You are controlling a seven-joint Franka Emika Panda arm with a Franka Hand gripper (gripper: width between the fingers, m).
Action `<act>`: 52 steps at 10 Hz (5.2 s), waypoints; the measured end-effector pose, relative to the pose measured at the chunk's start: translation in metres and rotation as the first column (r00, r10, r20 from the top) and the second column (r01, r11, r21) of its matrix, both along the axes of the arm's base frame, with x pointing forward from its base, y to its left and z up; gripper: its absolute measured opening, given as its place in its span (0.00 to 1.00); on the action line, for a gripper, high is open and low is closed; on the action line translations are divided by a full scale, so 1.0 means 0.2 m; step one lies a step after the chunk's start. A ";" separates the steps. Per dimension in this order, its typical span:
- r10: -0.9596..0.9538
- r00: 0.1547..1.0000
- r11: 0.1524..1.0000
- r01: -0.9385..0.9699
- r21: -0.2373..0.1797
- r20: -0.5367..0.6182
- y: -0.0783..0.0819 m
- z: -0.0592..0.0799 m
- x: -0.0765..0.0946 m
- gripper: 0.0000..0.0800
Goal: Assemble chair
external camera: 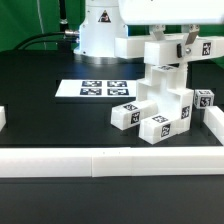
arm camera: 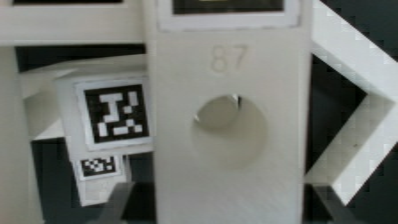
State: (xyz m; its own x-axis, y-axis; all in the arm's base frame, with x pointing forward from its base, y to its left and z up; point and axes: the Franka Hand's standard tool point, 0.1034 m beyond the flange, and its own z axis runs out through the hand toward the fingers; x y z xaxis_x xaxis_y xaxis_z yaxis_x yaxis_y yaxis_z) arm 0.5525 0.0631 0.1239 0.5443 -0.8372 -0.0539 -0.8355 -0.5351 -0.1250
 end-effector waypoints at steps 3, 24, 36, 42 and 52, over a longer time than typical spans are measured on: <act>-0.021 1.000 1.000 0.020 0.002 0.013 -0.02 -0.01 0.01 0.36; 0.085 0.995 0.996 -0.087 -0.038 -0.051 0.00 -0.03 0.04 0.36; 0.115 0.991 0.990 -0.120 -0.073 -0.073 0.00 -0.23 0.01 0.36; 0.161 0.985 0.983 -0.166 -0.077 -0.064 -0.03 -0.24 0.03 0.36; 0.335 0.941 0.940 -0.337 -0.058 -0.052 -0.16 -0.03 0.08 0.81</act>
Offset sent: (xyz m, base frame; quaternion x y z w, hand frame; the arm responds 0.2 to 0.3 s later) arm -0.0005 -0.0097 -0.0092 -0.0124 -0.0099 0.0173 0.9997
